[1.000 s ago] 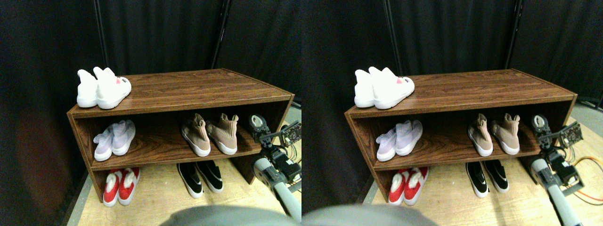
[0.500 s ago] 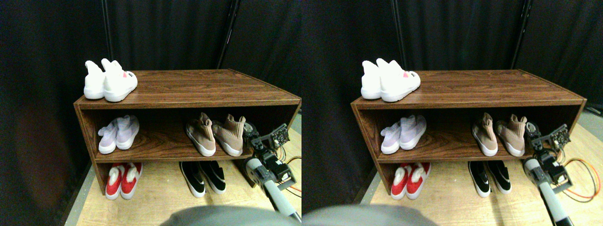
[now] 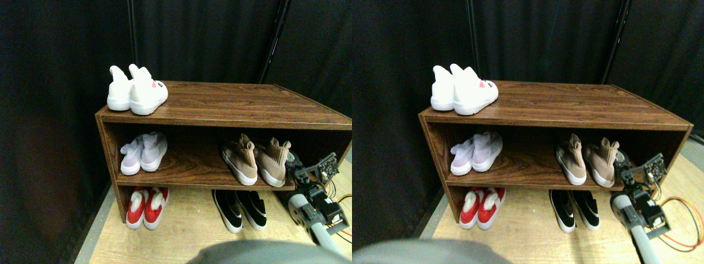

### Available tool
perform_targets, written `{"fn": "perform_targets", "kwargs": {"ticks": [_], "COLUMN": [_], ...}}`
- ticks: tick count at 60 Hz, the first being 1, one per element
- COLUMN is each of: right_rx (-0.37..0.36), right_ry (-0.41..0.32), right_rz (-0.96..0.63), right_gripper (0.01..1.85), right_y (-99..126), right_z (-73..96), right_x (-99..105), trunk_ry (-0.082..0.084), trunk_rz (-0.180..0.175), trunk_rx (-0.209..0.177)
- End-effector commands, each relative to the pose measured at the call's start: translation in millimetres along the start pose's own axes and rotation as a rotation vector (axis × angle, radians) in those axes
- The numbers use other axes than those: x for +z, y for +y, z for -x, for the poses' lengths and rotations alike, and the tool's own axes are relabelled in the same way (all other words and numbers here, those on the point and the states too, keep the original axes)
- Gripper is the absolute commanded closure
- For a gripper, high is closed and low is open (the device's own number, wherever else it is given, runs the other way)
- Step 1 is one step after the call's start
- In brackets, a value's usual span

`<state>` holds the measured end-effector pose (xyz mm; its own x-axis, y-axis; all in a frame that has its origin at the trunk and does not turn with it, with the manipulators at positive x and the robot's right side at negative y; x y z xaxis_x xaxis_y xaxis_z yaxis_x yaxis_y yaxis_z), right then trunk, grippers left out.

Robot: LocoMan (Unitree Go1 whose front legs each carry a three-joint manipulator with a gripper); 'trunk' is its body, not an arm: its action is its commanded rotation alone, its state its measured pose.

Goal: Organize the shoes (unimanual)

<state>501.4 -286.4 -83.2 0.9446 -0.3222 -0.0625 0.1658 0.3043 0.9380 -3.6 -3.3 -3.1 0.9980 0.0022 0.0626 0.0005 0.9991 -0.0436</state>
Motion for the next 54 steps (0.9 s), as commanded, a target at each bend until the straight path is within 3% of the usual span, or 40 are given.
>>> {"fn": "perform_targets", "kwargs": {"ticks": [1,27,54], "right_rx": [0.016,0.022,0.000], "right_ry": [-0.006,0.045,0.031], "right_rz": [0.005,-0.021,-0.026], "right_gripper": [1.80,1.80,1.80], "right_y": [7.0,12.4,12.4], "right_z": [2.9,2.1,-3.9], "right_x": [-3.0,-13.9,-11.8], "trunk_ry": [0.019,0.022,0.024], "trunk_rz": [0.016,0.018,0.014], "trunk_rx": [0.016,0.018,0.013]}}
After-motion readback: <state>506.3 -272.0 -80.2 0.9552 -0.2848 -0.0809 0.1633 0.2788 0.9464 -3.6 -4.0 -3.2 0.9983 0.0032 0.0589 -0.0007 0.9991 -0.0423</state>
